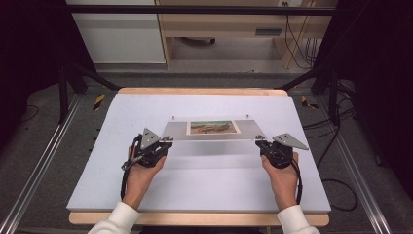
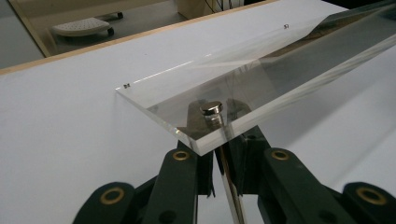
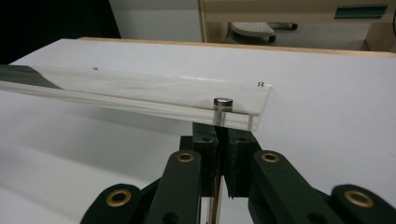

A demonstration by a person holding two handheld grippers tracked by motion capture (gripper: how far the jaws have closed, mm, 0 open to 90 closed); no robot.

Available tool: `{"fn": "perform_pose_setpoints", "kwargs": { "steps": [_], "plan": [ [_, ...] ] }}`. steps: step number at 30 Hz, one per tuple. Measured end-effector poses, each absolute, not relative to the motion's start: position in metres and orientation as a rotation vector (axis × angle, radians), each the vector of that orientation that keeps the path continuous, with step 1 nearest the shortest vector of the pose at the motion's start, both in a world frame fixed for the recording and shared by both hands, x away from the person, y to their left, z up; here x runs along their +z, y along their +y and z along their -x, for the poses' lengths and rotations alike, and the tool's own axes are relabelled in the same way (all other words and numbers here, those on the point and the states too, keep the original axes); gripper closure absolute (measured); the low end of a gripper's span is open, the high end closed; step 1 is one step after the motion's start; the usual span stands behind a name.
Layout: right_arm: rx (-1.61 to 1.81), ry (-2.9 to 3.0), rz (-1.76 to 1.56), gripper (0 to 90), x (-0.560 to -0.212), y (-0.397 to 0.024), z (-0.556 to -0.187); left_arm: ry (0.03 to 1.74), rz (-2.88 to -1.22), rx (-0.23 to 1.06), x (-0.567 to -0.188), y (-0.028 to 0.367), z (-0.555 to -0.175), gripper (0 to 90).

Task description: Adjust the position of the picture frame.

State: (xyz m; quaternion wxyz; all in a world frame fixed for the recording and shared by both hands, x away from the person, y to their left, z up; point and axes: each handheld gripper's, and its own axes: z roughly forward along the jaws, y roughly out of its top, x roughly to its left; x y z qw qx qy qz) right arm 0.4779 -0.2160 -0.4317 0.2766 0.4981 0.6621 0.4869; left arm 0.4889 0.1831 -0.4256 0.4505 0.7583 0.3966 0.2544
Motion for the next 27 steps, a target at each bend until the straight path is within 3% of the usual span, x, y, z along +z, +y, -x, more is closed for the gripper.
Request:
{"fn": "perform_pose_setpoints", "kwargs": {
  "steps": [27],
  "plan": [
    [1.212, 1.925, -1.417, 84.6, -0.469, -0.198, -0.462, 1.064, -1.878, 0.512, -0.468, 0.203, -0.488, 83.5]
  ]
}}
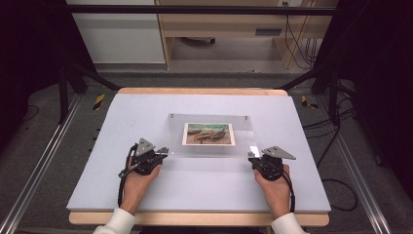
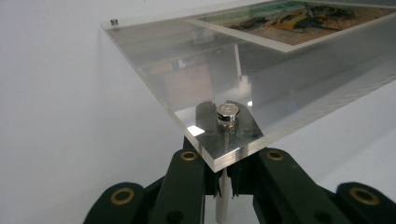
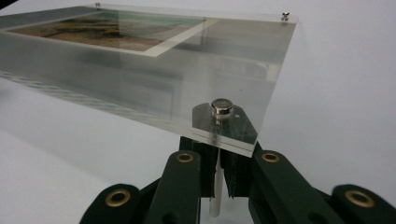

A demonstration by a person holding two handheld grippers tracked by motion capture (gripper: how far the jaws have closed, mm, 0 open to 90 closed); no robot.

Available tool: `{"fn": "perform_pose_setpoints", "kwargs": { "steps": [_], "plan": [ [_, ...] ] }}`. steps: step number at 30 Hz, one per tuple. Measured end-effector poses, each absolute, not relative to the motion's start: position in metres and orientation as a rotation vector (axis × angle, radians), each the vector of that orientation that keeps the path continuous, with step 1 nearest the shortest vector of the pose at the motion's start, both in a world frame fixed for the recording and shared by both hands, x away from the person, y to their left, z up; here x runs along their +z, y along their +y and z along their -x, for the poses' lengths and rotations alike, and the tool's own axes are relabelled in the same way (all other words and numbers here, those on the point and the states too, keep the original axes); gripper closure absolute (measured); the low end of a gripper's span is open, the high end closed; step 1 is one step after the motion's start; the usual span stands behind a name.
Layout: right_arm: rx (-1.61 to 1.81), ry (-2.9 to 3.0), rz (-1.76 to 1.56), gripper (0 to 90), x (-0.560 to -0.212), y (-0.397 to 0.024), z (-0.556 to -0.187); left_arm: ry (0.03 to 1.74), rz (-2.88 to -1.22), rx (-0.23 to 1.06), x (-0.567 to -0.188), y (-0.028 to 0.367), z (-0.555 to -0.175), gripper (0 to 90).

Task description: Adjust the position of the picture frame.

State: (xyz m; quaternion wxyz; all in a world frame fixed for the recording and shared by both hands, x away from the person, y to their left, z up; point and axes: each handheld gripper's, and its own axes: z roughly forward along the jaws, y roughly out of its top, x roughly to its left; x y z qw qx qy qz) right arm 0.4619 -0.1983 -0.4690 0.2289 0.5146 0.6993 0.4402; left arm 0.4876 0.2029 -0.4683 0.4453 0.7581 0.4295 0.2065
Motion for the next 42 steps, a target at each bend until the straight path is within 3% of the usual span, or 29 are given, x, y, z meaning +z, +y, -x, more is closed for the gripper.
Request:
{"fn": "perform_pose_setpoints", "kwargs": {
  "steps": [15, 18, 22, 24, 29, 42],
  "plan": [
    [1.201, 1.969, -1.457, 83.3, -0.476, -0.206, -0.466, 1.067, -1.94, 0.546, -0.475, 0.194, -0.479, 82.0],
    [1.206, 1.972, -1.458, 82.0, -0.476, -0.206, -0.466, 1.064, -1.942, 0.562, -0.474, 0.194, -0.478, 76.7],
    [1.21, 1.995, -1.479, 66.5, -0.475, -0.211, -0.463, 1.082, -1.974, 0.531, -0.472, 0.195, -0.474, 50.5],
    [1.204, 2.02, -1.477, 58.6, -0.474, -0.214, -0.46, 1.071, -1.987, 0.532, -0.471, 0.195, -0.471, 43.1],
    [1.207, 2.021, -1.472, 37.1, -0.469, -0.221, -0.454, 1.045, -2.009, 0.504, -0.47, 0.191, -0.468, 31.4],
    [1.27, 2.04, -1.424, 14.4, -0.46, -0.224, -0.452, 1.025, -1.89, 0.393, -0.459, 0.206, -0.467, 11.5]
  ]
}}
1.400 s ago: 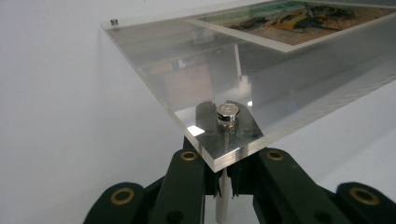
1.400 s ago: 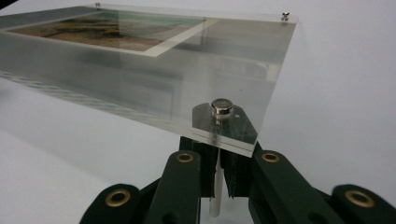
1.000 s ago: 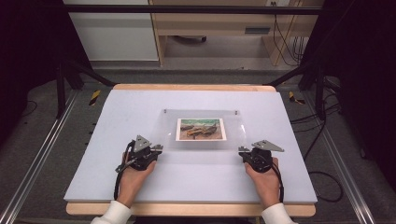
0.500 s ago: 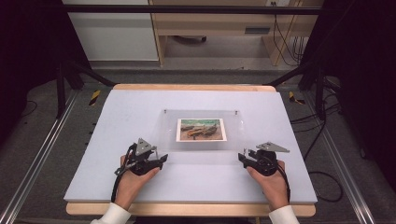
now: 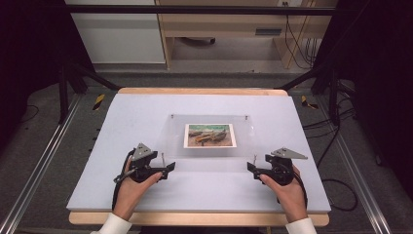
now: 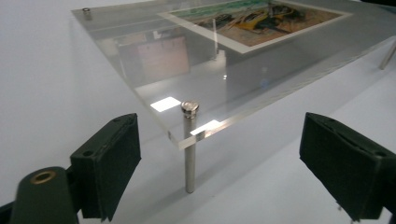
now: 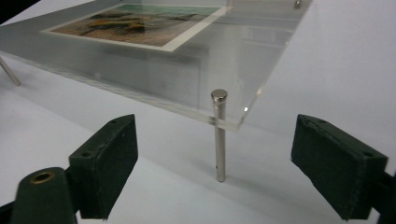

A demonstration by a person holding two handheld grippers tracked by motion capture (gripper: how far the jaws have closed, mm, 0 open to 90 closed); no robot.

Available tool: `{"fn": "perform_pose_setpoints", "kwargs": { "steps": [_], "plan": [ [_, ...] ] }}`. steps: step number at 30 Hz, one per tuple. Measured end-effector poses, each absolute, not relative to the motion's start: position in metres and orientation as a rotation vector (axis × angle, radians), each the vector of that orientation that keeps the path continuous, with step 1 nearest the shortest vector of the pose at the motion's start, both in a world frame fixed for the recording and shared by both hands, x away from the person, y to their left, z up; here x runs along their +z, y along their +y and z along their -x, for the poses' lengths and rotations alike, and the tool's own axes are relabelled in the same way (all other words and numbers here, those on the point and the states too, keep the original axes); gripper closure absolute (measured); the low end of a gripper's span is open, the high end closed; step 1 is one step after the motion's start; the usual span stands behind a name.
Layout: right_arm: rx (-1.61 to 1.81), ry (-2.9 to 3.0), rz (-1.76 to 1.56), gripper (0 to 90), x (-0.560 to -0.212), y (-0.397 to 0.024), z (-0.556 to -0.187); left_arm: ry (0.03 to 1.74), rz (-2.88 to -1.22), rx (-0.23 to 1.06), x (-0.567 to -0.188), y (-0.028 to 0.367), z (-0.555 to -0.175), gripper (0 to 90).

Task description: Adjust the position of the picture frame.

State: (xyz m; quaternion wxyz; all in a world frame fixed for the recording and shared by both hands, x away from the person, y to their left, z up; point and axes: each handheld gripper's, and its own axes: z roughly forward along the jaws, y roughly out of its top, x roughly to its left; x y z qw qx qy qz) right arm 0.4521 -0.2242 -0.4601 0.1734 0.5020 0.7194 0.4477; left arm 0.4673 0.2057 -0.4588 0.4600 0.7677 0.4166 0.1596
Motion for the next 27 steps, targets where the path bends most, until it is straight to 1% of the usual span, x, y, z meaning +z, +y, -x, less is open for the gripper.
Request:
{"fn": "perform_pose_setpoints", "kwargs": {
  "steps": [5, 11, 16, 20, 27],
  "plan": [
    [1.29, 2.061, -1.386, 12.3, -0.458, -0.221, -0.452, 1.016, -1.881, 0.393, -0.456, 0.204, -0.466, 8.8],
    [1.285, 2.039, -1.371, 12.7, -0.451, -0.221, -0.452, 1.008, -1.857, 0.402, -0.452, 0.203, -0.465, 8.0],
    [1.289, 2.015, -1.359, 14.1, -0.446, -0.221, -0.455, 1.036, -1.821, 0.389, -0.449, 0.209, -0.466, 11.6],
    [1.303, 1.99, -1.36, 16.1, -0.442, -0.222, -0.457, 1.036, -1.82, 0.401, -0.448, 0.209, -0.467, 14.3],
    [1.336, 1.933, -1.362, 24.2, -0.435, -0.224, -0.461, 1.025, -1.781, 0.447, -0.441, 0.205, -0.465, 20.3]
  ]
}}
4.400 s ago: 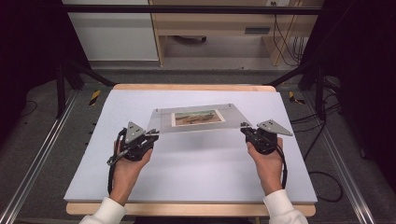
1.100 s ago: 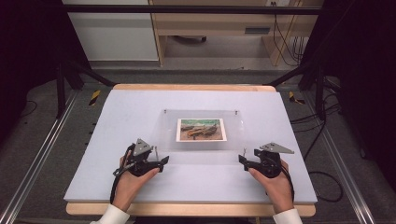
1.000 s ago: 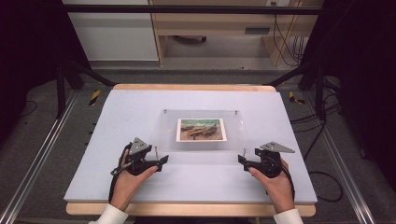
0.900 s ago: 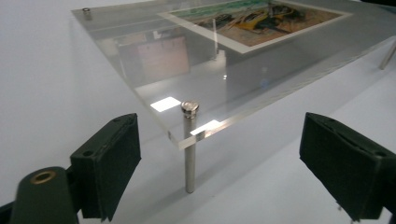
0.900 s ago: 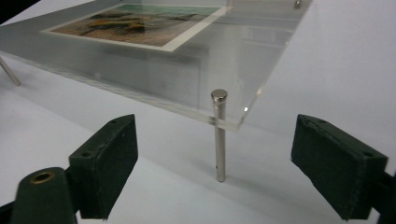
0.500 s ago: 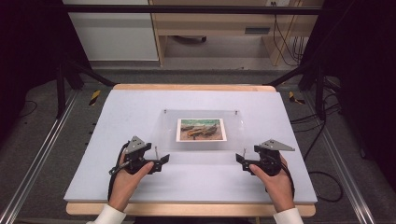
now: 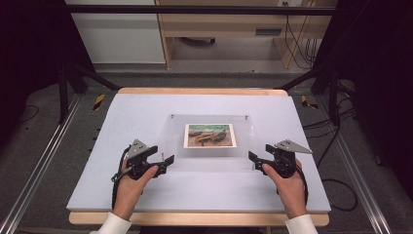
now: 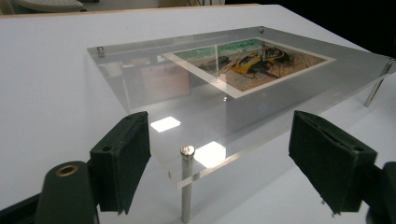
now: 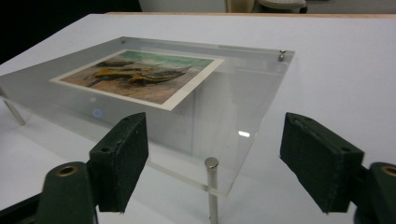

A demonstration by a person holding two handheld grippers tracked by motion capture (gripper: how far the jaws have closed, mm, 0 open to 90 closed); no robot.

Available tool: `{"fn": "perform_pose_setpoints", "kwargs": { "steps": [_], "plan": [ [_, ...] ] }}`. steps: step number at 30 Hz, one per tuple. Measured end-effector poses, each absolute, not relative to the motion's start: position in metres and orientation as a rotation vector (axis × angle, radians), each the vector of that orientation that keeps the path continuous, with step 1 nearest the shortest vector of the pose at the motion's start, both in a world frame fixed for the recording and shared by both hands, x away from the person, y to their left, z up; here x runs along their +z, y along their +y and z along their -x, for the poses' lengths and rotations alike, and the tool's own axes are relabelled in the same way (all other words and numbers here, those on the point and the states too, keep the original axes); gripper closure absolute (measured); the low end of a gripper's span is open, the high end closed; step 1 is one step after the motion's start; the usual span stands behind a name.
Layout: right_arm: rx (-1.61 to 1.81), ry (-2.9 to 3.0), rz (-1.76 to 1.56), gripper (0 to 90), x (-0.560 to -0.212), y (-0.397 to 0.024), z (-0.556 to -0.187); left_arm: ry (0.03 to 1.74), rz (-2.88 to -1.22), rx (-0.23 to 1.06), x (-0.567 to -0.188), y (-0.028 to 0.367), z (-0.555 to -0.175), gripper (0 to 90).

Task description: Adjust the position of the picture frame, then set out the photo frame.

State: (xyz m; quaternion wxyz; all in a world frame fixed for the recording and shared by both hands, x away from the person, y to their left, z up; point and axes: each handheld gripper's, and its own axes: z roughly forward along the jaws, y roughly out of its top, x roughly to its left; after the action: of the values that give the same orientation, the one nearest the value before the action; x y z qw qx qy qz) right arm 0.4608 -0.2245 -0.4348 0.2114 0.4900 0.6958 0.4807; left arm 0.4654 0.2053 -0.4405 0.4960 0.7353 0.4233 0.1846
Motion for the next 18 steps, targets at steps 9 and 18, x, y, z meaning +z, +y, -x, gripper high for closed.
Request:
{"fn": "perform_pose_setpoints", "kwargs": {
  "steps": [9, 18],
  "plan": [
    [1.298, 1.963, -1.419, 32.4, -0.433, -0.222, -0.483, 1.08, -1.817, 0.433, -0.436, 0.203, -0.489, 26.4],
    [1.32, 2.02, -1.449, 28.8, -0.433, -0.218, -0.504, 1.102, -1.824, 0.379, -0.44, 0.205, -0.507, 22.8]
  ]
}}
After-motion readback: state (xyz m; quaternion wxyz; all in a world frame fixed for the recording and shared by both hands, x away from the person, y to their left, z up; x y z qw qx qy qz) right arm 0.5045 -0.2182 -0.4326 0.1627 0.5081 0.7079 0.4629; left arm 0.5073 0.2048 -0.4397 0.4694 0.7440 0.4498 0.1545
